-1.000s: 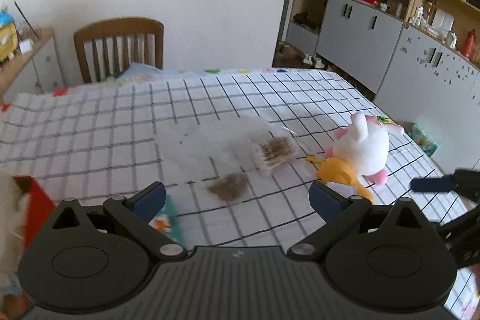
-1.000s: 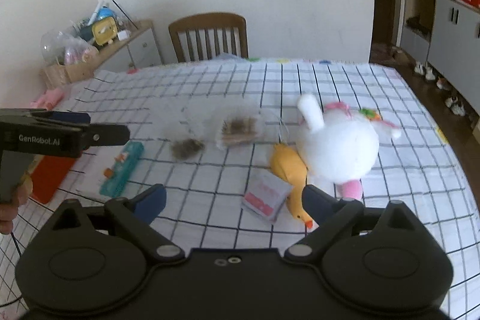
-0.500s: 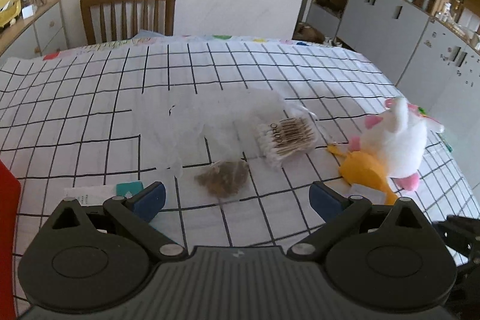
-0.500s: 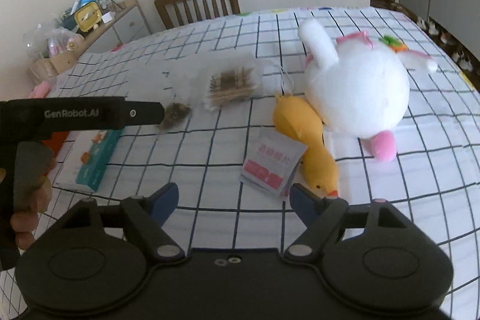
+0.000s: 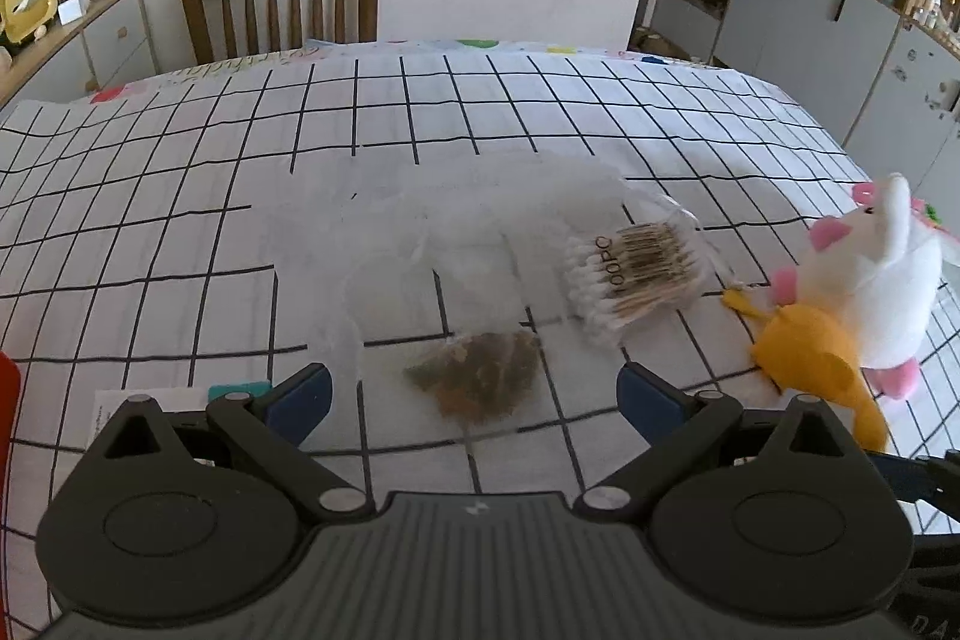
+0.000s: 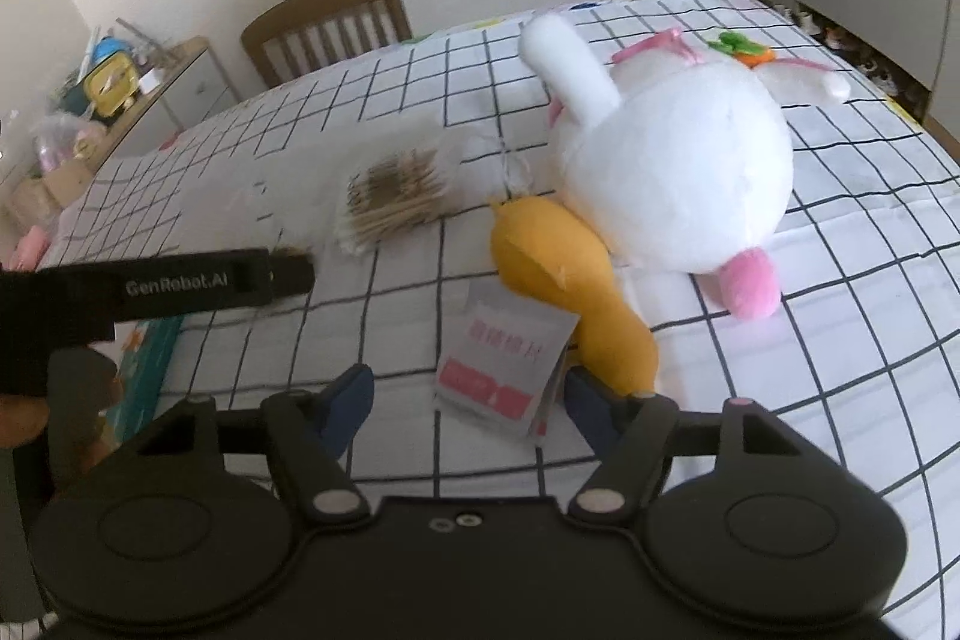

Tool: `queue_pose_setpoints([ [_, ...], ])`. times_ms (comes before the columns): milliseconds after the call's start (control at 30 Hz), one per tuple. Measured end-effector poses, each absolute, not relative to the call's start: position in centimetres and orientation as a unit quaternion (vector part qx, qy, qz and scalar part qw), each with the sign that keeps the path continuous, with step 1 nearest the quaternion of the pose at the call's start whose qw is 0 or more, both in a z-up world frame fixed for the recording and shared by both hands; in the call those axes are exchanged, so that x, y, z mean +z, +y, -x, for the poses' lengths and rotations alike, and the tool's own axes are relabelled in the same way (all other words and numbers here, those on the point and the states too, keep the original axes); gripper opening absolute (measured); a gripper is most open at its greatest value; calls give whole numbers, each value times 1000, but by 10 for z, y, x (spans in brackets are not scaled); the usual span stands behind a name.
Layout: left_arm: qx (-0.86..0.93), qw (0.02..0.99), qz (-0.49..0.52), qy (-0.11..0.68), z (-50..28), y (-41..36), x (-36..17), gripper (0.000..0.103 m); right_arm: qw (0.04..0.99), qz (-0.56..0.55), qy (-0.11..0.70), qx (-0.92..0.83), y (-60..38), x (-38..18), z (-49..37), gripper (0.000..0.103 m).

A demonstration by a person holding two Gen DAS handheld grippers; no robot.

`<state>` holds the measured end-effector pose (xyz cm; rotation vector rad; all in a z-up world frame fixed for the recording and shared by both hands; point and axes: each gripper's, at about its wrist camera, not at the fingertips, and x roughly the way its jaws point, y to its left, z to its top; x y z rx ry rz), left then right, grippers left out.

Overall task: Organize soft objects
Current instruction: 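Grasp the brown tea bag with the left tool while the right tool grasps the pink-printed packet, then carry the tea bag and packet with both tools over the tin box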

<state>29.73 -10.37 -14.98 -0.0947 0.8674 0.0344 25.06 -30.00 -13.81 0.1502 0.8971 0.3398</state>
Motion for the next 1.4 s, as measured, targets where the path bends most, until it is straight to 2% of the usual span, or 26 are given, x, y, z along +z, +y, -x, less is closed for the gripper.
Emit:
queue_pose_setpoints([
  [100, 16, 909, 37, 416, -302, -106, -151, 101, 888, -77, 427, 152, -297, -140, -252, 59],
  [167, 15, 908, 35, 416, -305, -106, -153, 96, 889, -88, 426, 143, -296, -140, -253, 52],
  [233, 14, 907, 35, 419, -307, -107, -155, 88, 888, -99, 426, 139, -296, -140, -254, 40],
  [267, 15, 907, 33, 420, -308, -107, -155, 85, 889, -99, 426, 137, -296, -140, -253, 39],
  [333, 16, 907, 33, 421, -309, -107, -158, 82, 891, -93, 424, 134, -293, -141, -252, 30],
  [433, 17, 909, 22, 416, -309, -109, -158, 68, 892, -89, 422, 134, -291, -141, -250, 22],
  [500, 18, 910, 19, 414, -308, -109, -158, 63, 894, -86, 420, 132, -289, -141, -247, 19],
  [600, 20, 912, 19, 410, -307, -107, -157, 48, 899, -74, 411, 132, -286, -140, -246, 14],
  [667, 19, 912, 19, 409, -306, -106, -156, 34, 903, -69, 405, 130, -284, -138, -244, 11],
  [833, 23, 912, 26, 408, -298, -100, -154, 25, 911, -48, 384, 141, -277, -131, -239, 5],
  [1100, 0, 912, 37, 407, -269, -90, -141, 23, 912, -53, 374, 156, -277, -122, -229, 2],
  [1167, -5, 913, 41, 406, -262, -88, -137, 19, 913, -54, 372, 161, -277, -119, -225, 1],
  [1400, -14, 917, 30, 398, -245, -84, -119, 18, 913, -58, 361, 178, -278, -99, -208, 1],
])
